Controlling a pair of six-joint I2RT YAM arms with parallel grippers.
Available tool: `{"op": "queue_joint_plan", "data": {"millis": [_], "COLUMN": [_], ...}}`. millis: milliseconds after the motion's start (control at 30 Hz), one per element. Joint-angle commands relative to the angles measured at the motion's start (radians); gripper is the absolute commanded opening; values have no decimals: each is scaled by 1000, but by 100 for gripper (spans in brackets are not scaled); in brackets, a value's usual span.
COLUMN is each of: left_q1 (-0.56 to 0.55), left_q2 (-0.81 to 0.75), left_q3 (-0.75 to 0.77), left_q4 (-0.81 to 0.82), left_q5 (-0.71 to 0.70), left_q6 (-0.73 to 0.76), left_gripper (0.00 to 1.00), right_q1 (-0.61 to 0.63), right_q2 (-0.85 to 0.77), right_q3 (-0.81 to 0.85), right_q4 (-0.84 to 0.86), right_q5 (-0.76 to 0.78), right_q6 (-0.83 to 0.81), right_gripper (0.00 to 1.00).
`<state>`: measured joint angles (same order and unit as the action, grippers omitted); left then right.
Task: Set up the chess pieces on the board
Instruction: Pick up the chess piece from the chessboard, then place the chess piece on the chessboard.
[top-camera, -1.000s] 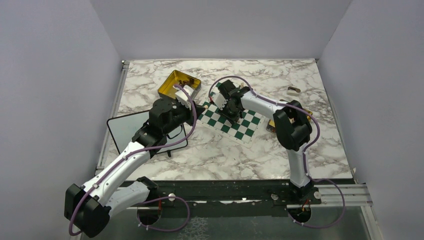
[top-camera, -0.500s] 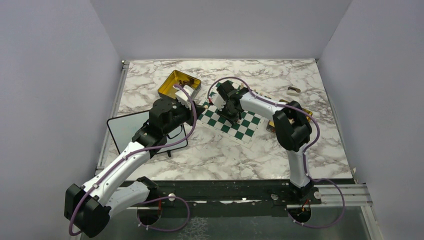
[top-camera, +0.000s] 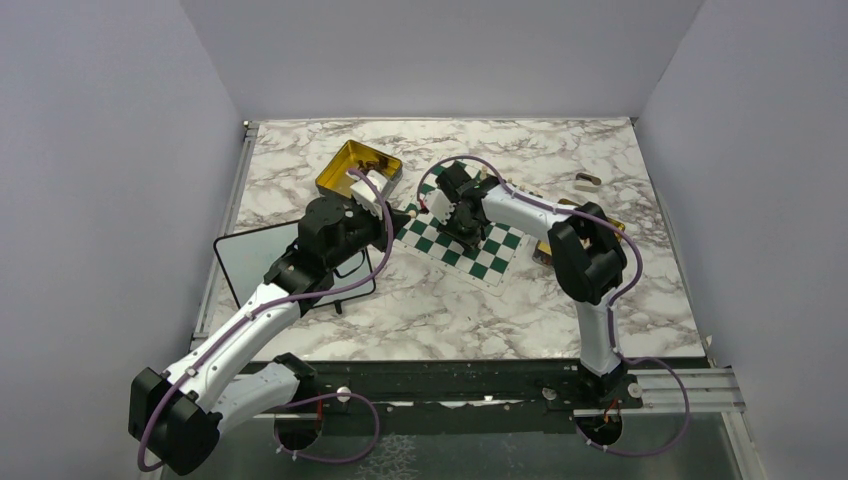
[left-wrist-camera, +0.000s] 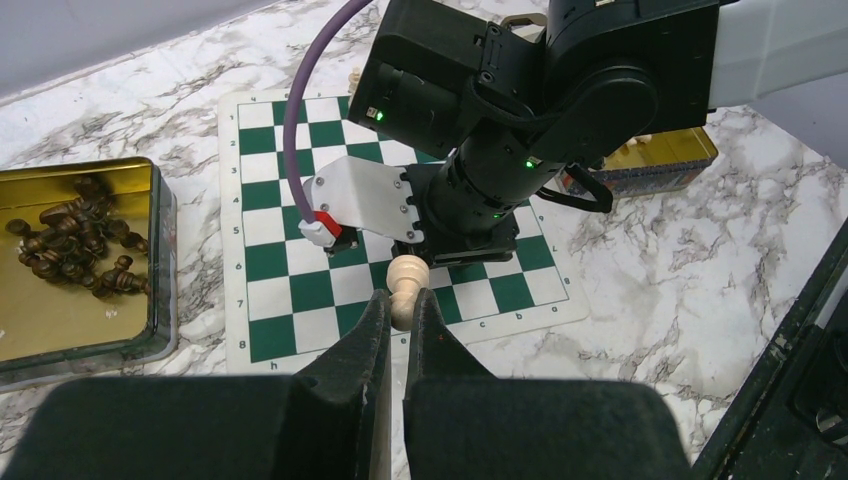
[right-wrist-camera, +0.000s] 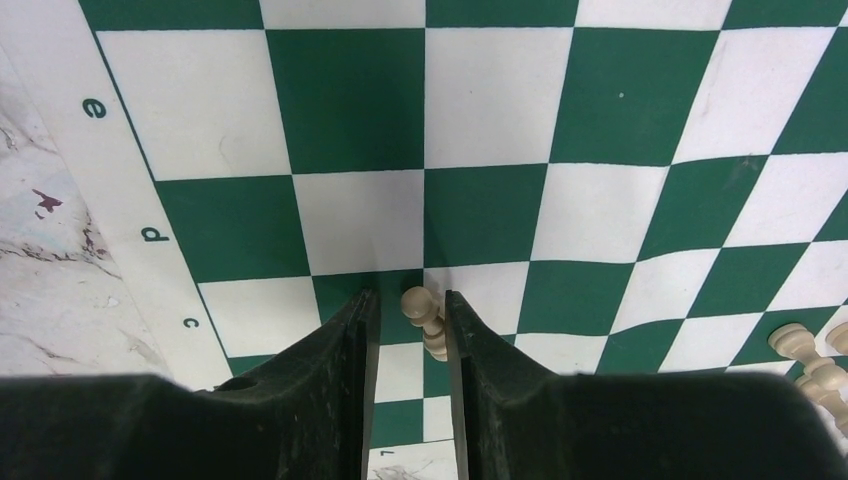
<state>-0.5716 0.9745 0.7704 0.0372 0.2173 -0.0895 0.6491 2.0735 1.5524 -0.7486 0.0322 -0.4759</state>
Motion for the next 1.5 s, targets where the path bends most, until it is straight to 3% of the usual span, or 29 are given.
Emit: {"op": "queue_joint_plan", "data": {"millis": [0, 433, 733, 1100, 1467], "left_q1": [-4, -4, -3, -3, -7], "left_q2": [-21, -24, 26, 341, 826], "left_q3": [-3, -4, 38, 417, 875], "left_q4": [22, 23, -22, -278, -535], "left_q5": [-5, -4, -36, -89, -179], "left_q6": [1, -1, -32, -48, 4], "left_gripper": [0, 0, 0, 0, 0], "right_q1": [8, 7, -47, -127, -127], "right_q2": [-22, -68, -247, -566, -977], "right_q3": [-15, -12, -117, -442, -797], "right_q4": [-21, -7, 164, 518, 730], "right_q5": [6, -12, -62, -17, 11], "right_q6": [-27, 26, 259, 634, 755], "right_gripper": [34, 15, 10, 10, 10]}}
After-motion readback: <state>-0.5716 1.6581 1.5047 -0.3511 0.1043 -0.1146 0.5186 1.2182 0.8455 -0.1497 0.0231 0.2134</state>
